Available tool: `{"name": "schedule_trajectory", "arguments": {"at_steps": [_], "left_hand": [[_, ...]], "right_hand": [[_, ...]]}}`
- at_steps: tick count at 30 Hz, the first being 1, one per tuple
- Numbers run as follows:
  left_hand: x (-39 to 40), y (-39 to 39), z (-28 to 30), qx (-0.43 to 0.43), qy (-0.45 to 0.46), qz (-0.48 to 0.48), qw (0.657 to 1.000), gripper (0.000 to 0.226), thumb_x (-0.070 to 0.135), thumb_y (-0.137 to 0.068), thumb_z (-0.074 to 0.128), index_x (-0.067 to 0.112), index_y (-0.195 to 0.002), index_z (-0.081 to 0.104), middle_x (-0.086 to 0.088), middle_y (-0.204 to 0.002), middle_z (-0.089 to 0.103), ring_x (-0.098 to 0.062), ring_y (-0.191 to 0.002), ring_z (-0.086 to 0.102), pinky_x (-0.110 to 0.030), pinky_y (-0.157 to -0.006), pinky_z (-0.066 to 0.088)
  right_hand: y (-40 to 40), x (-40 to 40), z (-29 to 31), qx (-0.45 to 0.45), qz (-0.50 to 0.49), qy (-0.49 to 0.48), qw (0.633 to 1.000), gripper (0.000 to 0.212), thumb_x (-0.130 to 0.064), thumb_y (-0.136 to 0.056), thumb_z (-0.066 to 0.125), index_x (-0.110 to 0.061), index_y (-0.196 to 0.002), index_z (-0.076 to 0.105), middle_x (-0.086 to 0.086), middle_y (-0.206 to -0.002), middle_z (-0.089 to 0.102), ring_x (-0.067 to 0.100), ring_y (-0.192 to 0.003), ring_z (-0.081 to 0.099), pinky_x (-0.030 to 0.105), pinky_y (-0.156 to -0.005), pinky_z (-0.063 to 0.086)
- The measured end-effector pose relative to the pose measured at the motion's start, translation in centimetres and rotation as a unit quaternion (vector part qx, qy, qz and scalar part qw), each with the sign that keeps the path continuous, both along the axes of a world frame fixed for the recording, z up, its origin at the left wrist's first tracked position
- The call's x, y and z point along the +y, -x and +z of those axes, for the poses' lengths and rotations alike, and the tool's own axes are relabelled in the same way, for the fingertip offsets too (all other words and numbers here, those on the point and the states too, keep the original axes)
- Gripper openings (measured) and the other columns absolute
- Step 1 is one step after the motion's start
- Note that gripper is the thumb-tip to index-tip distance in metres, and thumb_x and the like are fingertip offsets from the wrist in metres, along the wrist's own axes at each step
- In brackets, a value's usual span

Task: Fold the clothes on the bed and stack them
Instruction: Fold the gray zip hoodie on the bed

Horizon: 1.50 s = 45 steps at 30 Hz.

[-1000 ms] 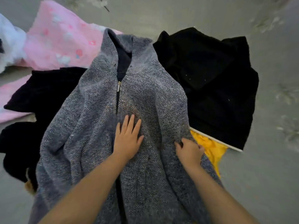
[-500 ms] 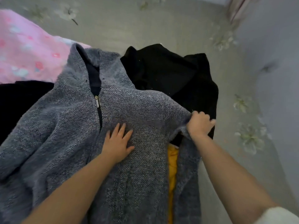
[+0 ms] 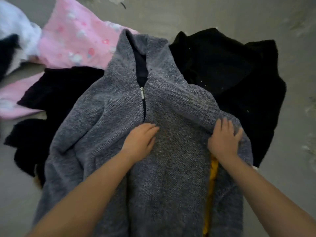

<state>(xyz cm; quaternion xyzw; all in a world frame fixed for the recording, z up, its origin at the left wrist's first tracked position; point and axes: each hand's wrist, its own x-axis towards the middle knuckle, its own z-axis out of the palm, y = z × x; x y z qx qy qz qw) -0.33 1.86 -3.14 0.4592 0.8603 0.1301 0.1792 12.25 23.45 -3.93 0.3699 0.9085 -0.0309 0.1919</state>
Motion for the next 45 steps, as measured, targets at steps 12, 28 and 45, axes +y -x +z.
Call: {"name": "schedule_trajectory", "arguments": {"at_steps": [12, 28, 45], "left_hand": [[-18.4, 5.6, -2.4, 0.030, 0.088, 0.524, 0.847, 0.047, 0.022, -0.093, 0.047, -0.005, -0.130, 0.037, -0.028, -0.129, 0.044, -0.042, -0.118, 0.042, -0.048, -0.091, 0.035], [-26.3, 25.2, 4.6, 0.165, -0.092, 0.181, 0.965, 0.014, 0.007, -0.078, 0.066, -0.006, -0.079, 0.061, -0.025, -0.073, 0.055, -0.038, -0.061, 0.058, -0.039, -0.043, 0.042], [-25.4, -0.1, -5.6, -0.093, -0.072, -0.037, 0.992, 0.039, 0.018, -0.057, 0.086, 0.000, -0.087, 0.069, -0.017, -0.091, 0.068, -0.029, -0.082, 0.067, -0.032, -0.068, 0.053]], "right_hand": [[9.3, -18.9, -0.1, 0.235, 0.268, 0.121, 0.926, 0.043, -0.007, -0.078, 0.067, 0.002, -0.119, 0.058, 0.025, -0.127, 0.053, 0.042, -0.120, 0.048, 0.063, -0.096, 0.032], [20.3, -27.8, -0.1, -0.041, 0.263, 0.123, 0.956, 0.059, -0.049, -0.097, 0.019, -0.028, -0.147, -0.005, 0.003, -0.154, -0.016, 0.024, -0.142, -0.013, 0.048, -0.113, -0.001], [1.3, -28.2, -1.0, 0.165, 0.124, 0.016, 0.978, 0.032, -0.003, -0.080, 0.058, 0.013, -0.108, 0.059, 0.031, -0.115, 0.057, 0.050, -0.107, 0.054, 0.067, -0.087, 0.040]]}}
